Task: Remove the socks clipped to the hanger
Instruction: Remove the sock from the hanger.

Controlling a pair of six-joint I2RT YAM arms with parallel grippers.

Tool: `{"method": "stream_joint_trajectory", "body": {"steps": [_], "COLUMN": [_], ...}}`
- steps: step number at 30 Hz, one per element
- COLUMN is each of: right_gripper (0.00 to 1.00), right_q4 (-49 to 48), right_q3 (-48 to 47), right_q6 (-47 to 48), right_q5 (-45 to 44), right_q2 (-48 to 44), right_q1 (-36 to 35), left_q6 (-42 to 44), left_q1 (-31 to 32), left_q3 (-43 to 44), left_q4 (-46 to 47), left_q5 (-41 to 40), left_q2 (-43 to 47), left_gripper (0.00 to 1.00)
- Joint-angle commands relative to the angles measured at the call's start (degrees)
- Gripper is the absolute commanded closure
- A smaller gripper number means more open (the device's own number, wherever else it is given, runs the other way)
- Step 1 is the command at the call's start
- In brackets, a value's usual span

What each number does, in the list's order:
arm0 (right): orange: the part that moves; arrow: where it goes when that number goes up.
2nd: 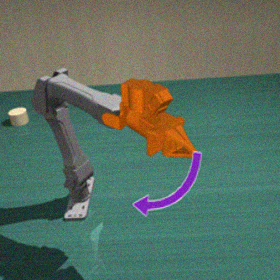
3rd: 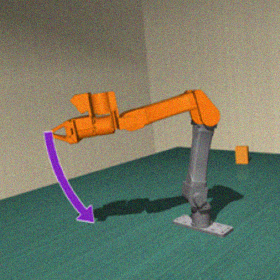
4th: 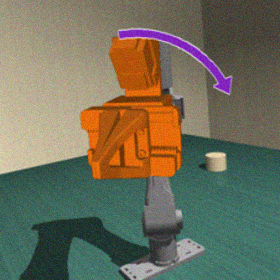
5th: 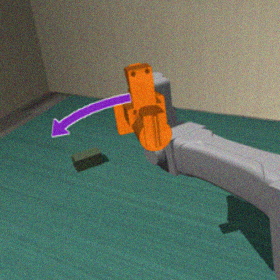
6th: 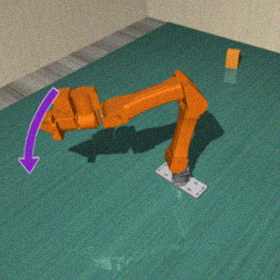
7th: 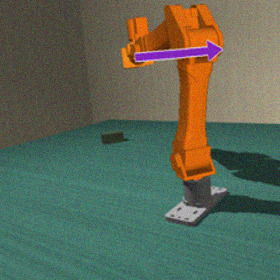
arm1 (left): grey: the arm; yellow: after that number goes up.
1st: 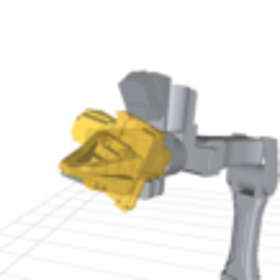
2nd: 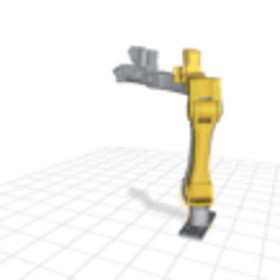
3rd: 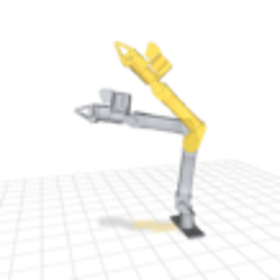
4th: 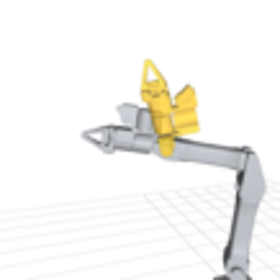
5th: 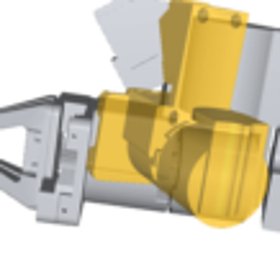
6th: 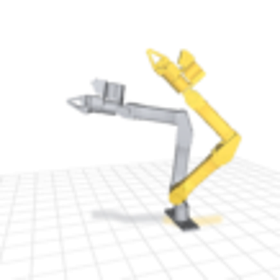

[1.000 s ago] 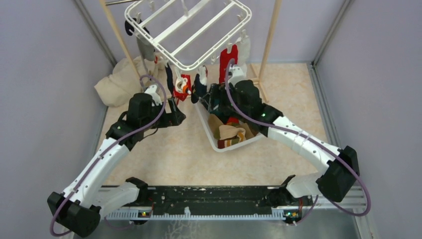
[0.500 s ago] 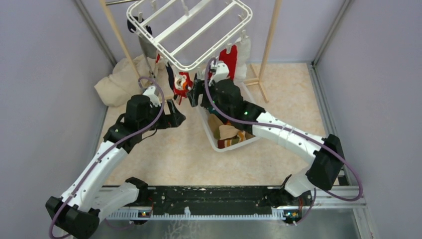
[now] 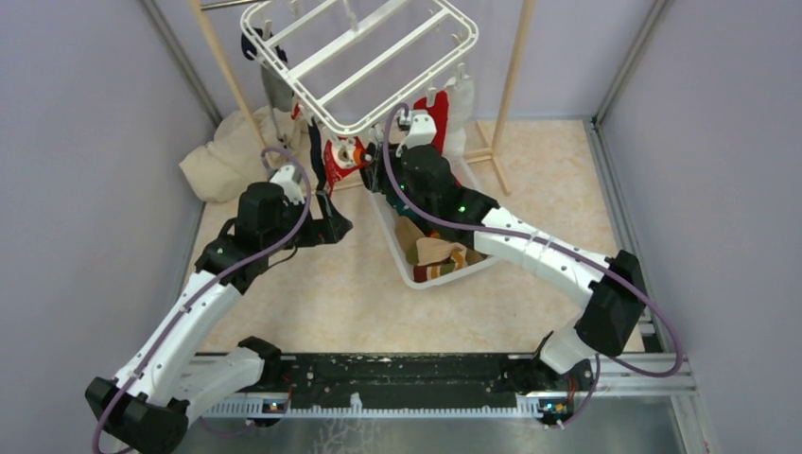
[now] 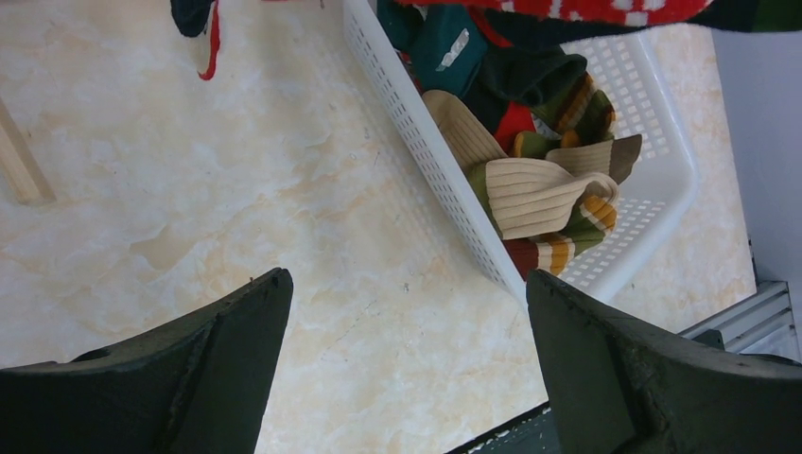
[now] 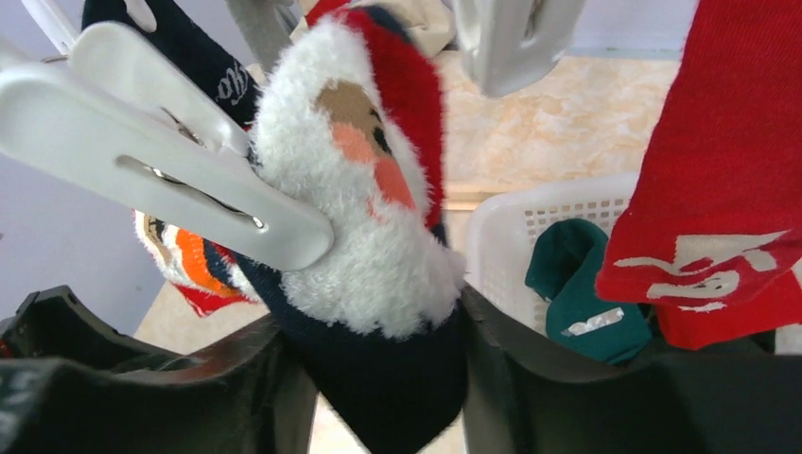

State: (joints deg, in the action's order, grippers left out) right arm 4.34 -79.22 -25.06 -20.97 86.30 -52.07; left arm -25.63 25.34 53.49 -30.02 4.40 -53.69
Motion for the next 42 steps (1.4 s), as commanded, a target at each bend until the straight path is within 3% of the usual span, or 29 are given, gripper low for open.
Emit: {"method": "stream_joint_trajectory", "body": {"steps": [1, 7, 11, 20, 28, 31, 42], "right_gripper": [0.57, 0.75, 0.81, 0.88, 0.95, 1.0, 1.0], "right_q4": [-1.6, -0.6, 3.5, 13.3, 15.9, 15.6, 14.0], "right_q3": [-2.8, -1.7, -3.2, -11.3, -15.1, -14.6, -11.8], "right_q6": [0.8, 1.0, 1.7, 2.1, 1.0, -0.6, -4.7], "right_q5": [-0.2, 2.3, 4.7, 13.4, 21.6, 27.4, 49.2], "right_q2": [0.1, -2.9, -4.7, -3.9, -3.2, -3.2, -4.0], "right_q1": [0.0, 0.0, 0.0, 0.6, 1.3, 2.8, 10.6], "left_q6": [0.9, 1.1, 1.1, 1.2, 0.5, 0.2, 0.3], "left_q1": [-0.3, -0.4, -0.3, -0.3, -0.3, -0.3, -0.3], "left_q3": [0.0, 0.1, 0.2, 1.8, 1.4, 1.1, 0.5], "left_q4": [-0.4, 0.2, 2.1, 6.2, 9.1, 10.1, 12.6], "left_q5": [0.9, 2.4, 5.7, 14.1, 18.2, 19.2, 21.0], "left_q2": [1.4, 2.5, 3.6, 4.2, 5.1, 5.5, 6.2], "left_gripper": [0.01, 0.01, 0.01, 0.01, 0.01, 0.01, 0.01]}}
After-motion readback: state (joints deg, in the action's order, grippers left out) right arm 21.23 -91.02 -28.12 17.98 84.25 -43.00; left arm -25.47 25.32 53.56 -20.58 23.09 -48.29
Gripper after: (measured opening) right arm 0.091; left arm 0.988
